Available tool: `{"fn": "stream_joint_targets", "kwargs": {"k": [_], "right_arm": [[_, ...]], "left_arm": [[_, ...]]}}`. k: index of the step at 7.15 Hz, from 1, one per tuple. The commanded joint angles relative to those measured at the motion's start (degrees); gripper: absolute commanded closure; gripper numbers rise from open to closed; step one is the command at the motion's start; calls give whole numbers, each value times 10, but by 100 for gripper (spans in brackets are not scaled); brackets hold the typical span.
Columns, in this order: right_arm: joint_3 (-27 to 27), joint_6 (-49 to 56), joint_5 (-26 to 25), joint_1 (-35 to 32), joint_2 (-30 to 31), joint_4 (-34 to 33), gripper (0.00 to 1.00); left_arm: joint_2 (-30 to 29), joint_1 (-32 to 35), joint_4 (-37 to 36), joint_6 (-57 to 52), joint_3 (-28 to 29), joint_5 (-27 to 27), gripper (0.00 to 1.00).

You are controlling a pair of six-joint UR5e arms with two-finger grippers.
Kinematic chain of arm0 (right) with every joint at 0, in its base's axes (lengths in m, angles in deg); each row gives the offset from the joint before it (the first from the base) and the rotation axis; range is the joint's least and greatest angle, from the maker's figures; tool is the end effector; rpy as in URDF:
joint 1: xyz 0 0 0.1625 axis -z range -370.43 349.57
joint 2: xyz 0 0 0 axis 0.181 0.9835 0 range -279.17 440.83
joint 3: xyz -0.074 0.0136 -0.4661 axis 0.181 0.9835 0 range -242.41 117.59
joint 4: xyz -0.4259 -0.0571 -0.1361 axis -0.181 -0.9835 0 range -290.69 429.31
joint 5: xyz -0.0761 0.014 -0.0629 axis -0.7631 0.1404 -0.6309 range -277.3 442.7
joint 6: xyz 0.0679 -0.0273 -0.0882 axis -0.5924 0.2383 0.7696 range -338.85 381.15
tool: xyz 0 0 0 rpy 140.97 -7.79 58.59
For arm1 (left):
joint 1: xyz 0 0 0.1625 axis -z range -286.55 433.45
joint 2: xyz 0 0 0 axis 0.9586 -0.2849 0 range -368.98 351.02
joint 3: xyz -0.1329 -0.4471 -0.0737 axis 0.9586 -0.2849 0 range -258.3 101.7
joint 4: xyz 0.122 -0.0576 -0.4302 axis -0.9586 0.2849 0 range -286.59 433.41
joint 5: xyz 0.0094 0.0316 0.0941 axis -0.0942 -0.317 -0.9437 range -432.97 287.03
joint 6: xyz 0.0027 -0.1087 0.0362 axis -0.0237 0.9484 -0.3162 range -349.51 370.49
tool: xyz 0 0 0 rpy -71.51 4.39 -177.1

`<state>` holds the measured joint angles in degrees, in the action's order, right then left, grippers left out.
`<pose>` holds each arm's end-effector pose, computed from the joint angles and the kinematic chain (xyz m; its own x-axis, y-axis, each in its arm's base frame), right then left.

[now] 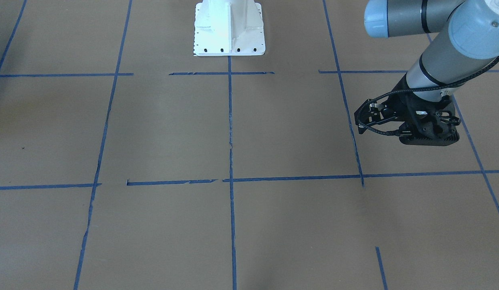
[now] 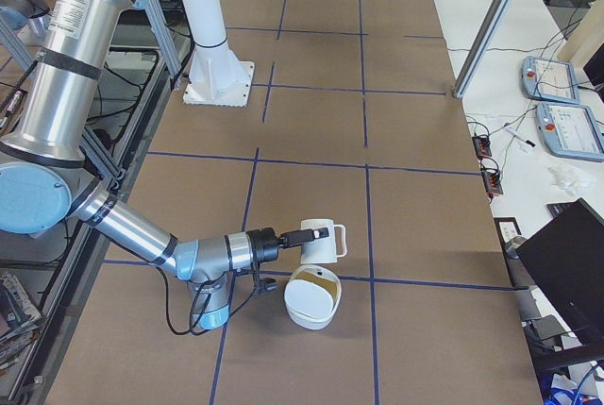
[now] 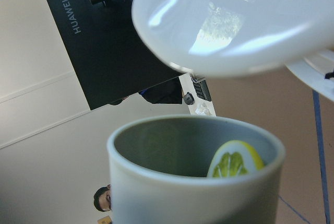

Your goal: Left arm hands cup to right arm to dump lemon

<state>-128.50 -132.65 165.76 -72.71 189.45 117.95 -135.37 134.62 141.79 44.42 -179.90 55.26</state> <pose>0.0051 -0.3067 0.7897 -0.8605 0.2772 0.4274 -0.3682 0.2415 -0.8979 0.2817 -0.6413 0.2590 0.7022 0.0759 -0.7079 -0.0483 0.9971 0.0591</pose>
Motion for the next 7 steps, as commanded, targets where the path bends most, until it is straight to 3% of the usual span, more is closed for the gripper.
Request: {"fn": "stream_joint_targets", "kwargs": {"k": [1, 7], "right_arm": [[5, -33, -1, 0, -1, 10, 42], [8, -147, -1, -14, -1, 24, 41]], "left_arm": [[0, 0, 0, 0, 0, 0, 0], [1, 0, 1, 0, 0, 0, 0]]}}
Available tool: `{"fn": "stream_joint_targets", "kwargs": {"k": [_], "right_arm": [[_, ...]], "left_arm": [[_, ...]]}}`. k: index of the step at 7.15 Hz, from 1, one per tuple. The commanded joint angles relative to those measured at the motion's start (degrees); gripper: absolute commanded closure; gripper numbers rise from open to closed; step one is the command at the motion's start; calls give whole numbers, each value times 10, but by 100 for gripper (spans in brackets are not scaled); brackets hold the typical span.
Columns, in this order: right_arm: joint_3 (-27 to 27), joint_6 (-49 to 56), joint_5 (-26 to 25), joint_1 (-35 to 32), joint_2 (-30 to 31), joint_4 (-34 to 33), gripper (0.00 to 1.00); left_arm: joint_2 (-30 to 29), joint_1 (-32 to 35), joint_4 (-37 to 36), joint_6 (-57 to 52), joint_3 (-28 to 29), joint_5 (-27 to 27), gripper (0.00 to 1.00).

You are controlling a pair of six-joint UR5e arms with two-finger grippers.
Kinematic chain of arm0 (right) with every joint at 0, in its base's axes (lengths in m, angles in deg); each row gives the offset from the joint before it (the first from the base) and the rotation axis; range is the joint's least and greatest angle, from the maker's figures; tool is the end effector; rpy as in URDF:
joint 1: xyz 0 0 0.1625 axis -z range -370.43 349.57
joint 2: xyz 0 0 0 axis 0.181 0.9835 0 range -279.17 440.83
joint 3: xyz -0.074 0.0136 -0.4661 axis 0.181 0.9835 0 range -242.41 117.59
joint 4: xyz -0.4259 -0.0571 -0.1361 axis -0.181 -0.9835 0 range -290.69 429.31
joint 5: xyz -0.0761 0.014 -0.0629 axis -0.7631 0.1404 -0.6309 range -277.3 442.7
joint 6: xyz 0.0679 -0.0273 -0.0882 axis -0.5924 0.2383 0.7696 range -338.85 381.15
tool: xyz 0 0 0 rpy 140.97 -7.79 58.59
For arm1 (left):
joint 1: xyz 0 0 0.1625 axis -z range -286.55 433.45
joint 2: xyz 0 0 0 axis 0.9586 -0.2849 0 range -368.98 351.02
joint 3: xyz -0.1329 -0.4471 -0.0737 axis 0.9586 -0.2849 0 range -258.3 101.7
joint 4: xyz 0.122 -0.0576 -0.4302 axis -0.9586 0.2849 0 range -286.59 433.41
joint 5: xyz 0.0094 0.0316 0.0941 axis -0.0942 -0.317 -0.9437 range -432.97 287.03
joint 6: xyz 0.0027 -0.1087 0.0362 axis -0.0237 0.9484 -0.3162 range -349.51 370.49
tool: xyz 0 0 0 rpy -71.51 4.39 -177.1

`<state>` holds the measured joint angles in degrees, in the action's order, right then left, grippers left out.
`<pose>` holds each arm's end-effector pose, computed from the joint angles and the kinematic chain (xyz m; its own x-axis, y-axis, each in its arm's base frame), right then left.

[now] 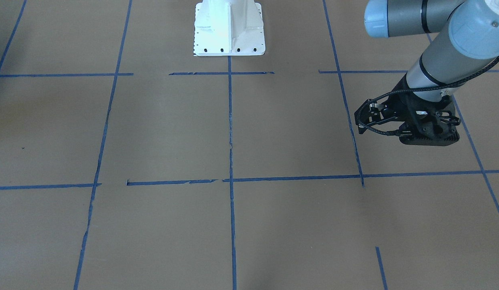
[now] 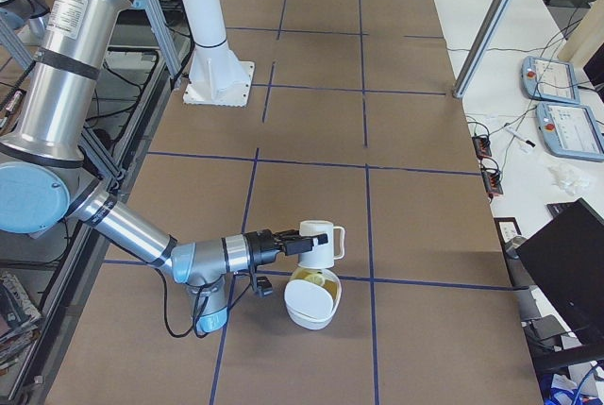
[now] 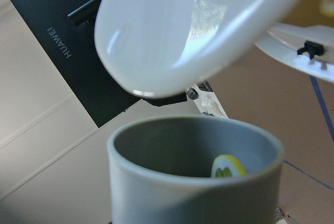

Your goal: Left arm hands cup to right arm to dump lemon

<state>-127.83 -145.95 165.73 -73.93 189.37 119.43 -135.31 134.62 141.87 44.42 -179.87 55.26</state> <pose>0.0135 -0.3028 0.7916 -0.9305 0.3023 0.2071 -0.1573 0.1812 -0.9708 0.2818 -0.6414 0.2598 0.7023 0.0758 -0.7079 -0.0483 0.9971 0.0589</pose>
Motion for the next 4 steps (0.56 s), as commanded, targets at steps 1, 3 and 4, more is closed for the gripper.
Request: {"fn": "stream_joint_targets", "kwargs": {"k": [1, 3, 4], "right_arm": [[3, -17, -1, -2, -1, 22, 41], [3, -17, -1, -2, -1, 22, 40], [3, -38, -1, -2, 0, 23, 41]], "left_arm": [[0, 0, 0, 0, 1, 0, 0], [0, 0, 0, 0, 1, 0, 0], [0, 0, 0, 0, 1, 0, 0]]}}
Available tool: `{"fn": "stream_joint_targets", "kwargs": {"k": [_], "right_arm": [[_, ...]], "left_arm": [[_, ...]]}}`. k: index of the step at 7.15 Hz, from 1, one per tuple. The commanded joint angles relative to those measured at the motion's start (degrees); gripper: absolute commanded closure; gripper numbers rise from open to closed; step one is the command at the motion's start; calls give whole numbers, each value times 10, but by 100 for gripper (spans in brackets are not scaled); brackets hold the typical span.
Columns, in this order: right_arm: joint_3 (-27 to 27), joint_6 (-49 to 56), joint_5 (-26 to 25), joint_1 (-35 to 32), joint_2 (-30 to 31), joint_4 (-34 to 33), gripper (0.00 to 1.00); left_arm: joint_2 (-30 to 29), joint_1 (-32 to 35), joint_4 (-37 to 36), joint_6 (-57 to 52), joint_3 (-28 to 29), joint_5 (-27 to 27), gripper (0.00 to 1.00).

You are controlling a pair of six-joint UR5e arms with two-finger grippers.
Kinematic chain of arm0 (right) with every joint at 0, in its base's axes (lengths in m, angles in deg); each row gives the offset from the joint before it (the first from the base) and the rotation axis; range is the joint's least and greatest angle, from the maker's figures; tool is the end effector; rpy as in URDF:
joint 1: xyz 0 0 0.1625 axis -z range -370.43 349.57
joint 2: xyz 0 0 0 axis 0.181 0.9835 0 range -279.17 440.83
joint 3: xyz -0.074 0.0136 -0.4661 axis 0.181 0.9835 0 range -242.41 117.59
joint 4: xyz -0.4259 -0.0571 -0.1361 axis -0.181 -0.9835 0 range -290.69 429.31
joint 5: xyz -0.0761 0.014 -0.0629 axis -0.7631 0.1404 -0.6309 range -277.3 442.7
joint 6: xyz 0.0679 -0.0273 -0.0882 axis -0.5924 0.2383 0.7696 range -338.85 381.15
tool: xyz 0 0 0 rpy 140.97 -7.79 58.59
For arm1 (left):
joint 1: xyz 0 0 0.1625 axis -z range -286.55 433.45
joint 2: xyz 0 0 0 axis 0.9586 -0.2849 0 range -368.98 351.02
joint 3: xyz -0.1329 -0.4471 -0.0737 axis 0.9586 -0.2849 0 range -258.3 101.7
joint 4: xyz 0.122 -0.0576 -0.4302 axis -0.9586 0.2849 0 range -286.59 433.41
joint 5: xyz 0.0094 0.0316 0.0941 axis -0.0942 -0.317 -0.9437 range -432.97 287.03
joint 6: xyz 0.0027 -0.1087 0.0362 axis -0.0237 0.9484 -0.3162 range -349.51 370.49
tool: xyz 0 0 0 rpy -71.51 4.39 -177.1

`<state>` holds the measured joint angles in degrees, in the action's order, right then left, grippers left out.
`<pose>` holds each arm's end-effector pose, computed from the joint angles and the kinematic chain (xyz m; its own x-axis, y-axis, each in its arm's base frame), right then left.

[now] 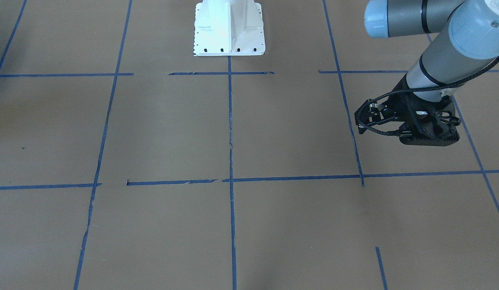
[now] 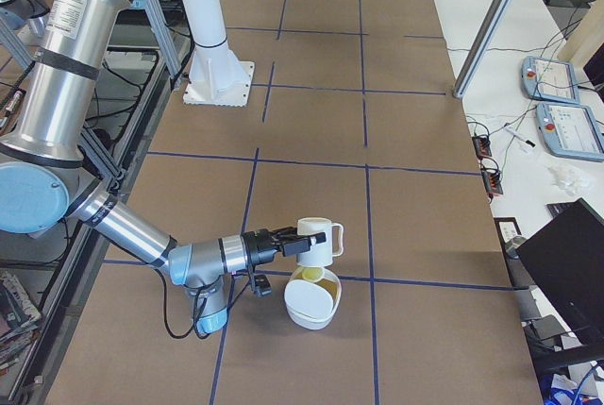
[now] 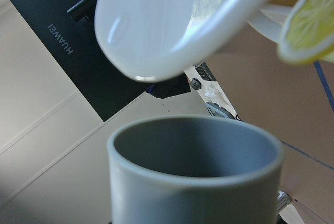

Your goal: Left arm hands cup to right arm to dump lemon

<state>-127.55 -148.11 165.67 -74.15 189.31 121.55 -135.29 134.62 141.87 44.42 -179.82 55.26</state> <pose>0.0167 -0.2988 0.7897 -0.9397 0.2993 0.1655 -0.1085 0.1980 -0.9742 0.2819 -0.6416 0.2604 0.7027 0.0751 -0.7075 -0.0483 0.9972 0.0578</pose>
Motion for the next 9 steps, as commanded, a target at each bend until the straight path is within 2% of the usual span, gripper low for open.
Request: {"fn": "stream_joint_targets", "kwargs": {"k": [1, 3, 5, 7, 9], "right_arm": [[-1, -36, 0, -2, 0, 1, 40], [-2, 8, 3, -2, 0, 2, 34], [-4, 184, 17, -2, 0, 1, 34], [-4, 369, 54, -2, 5, 1, 33], [-5, 535, 61, -2, 6, -7, 33]], "left_arm": [[0, 0, 0, 0, 0, 0, 0], [0, 0, 0, 0, -1, 0, 0], [-1, 0, 0, 0, -1, 0, 0], [-1, 0, 0, 0, -1, 1, 0], [-2, 0, 0, 0, -1, 1, 0]]}}
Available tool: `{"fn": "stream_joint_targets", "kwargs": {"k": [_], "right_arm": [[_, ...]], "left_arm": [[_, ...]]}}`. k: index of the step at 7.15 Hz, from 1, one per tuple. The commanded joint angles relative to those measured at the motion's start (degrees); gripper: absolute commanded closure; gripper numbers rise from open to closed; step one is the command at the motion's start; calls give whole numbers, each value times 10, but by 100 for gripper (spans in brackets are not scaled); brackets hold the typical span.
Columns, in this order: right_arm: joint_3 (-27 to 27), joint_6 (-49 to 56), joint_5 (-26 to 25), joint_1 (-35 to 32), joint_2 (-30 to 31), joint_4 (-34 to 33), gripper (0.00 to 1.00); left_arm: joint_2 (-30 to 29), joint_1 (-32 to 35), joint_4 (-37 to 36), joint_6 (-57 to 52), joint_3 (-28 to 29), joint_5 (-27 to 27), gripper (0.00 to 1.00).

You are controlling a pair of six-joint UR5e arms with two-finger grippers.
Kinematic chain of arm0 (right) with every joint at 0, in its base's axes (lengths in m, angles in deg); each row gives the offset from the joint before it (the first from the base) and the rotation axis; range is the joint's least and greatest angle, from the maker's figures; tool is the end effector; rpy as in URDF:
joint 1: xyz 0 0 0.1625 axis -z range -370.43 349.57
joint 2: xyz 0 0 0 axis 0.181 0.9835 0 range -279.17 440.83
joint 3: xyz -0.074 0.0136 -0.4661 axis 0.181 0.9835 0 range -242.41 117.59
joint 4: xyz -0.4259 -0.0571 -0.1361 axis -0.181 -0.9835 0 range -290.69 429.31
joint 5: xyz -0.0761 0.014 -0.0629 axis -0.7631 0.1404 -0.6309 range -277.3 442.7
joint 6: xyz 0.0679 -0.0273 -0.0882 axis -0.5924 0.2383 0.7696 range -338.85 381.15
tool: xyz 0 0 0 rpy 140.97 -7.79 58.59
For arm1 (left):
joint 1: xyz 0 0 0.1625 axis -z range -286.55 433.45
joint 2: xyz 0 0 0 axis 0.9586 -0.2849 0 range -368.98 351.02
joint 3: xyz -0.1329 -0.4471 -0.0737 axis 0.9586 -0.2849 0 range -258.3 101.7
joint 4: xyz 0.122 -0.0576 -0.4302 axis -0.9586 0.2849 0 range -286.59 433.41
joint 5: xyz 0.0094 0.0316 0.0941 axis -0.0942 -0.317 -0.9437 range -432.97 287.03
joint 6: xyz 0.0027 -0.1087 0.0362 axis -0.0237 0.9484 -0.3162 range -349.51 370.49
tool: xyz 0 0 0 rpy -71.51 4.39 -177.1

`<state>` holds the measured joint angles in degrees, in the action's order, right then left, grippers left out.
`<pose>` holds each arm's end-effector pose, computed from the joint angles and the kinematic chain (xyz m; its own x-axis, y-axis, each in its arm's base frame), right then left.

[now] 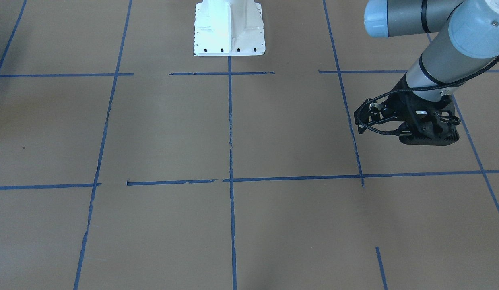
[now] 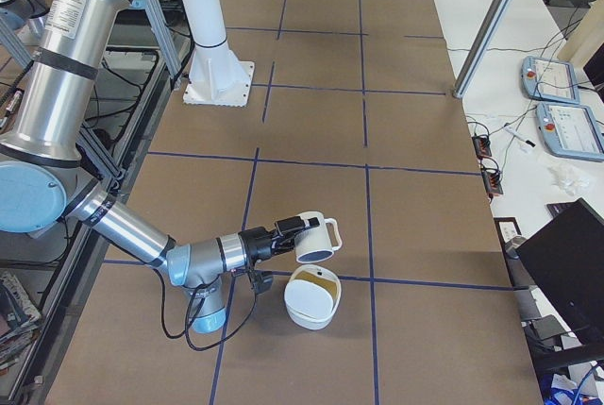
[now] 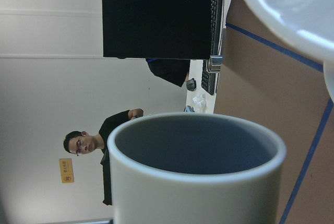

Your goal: Left arm hands cup to right arm to dump lemon

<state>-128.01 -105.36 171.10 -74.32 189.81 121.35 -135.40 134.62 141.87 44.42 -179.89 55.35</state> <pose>0.0091 -0.2915 0.7889 -0.5946 0.1382 0.7921 -0.6918 0.4141 -0.5916 0.2819 -0.6413 0.2584 0.7007 0.0770 -0.7093 -0.0488 0.9970 0.0600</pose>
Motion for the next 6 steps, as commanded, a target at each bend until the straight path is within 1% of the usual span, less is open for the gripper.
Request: {"fn": "stream_joint_targets", "kwargs": {"k": [1, 3, 6], "right_arm": [[0, 208, 12, 0, 1, -9, 33], [-4, 385, 29, 0, 1, -61, 33], [-6, 692, 30, 0, 0, -124, 33]], "left_arm": [[-1, 0, 0, 0, -1, 0, 0], [0, 0, -1, 0, -5, 0, 0], [1, 0, -5, 0, -13, 0, 0]]}}
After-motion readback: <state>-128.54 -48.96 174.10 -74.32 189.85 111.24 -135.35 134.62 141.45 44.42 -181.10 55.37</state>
